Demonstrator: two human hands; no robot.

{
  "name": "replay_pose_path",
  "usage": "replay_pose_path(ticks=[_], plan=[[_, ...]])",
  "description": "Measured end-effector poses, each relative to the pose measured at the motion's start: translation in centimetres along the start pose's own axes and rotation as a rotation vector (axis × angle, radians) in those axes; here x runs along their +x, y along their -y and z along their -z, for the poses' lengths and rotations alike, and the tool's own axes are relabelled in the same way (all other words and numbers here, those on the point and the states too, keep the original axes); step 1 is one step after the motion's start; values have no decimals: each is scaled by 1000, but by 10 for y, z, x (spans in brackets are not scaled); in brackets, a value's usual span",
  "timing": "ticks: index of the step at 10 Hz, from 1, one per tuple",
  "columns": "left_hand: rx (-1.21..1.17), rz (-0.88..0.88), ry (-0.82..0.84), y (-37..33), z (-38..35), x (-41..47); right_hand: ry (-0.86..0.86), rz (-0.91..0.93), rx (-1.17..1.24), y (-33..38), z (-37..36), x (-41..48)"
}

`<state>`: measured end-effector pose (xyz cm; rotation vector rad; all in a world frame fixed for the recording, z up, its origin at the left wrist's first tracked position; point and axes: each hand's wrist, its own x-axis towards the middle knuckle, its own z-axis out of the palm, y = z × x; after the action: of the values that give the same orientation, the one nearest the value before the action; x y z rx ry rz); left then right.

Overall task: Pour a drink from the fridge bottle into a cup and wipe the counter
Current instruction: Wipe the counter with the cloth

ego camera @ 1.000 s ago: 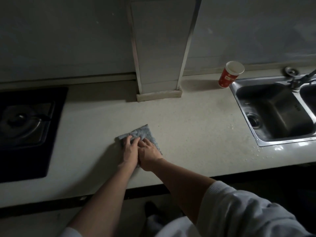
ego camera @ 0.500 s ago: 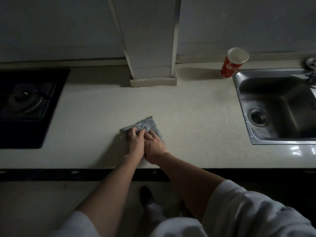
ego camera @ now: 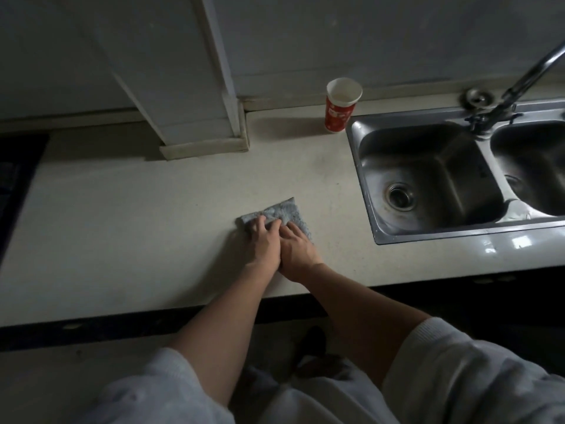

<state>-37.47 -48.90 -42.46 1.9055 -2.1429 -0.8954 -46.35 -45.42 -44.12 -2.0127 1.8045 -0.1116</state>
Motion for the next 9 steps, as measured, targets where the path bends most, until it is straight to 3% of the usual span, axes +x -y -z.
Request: replay_pose_path(ticks=[2, 4, 6, 9], plan=[[3, -7, 24, 20, 7, -3, 50, -26, -2, 29, 12, -10], [7, 113, -57, 76, 34, -8, 78, 131, -13, 81, 6, 11], [-169, 202, -106, 136, 81, 11, 123, 200, 20, 135, -6, 68], [-256, 229, -145, 154, 132, 112, 133, 94, 21, 154, -10, 185]])
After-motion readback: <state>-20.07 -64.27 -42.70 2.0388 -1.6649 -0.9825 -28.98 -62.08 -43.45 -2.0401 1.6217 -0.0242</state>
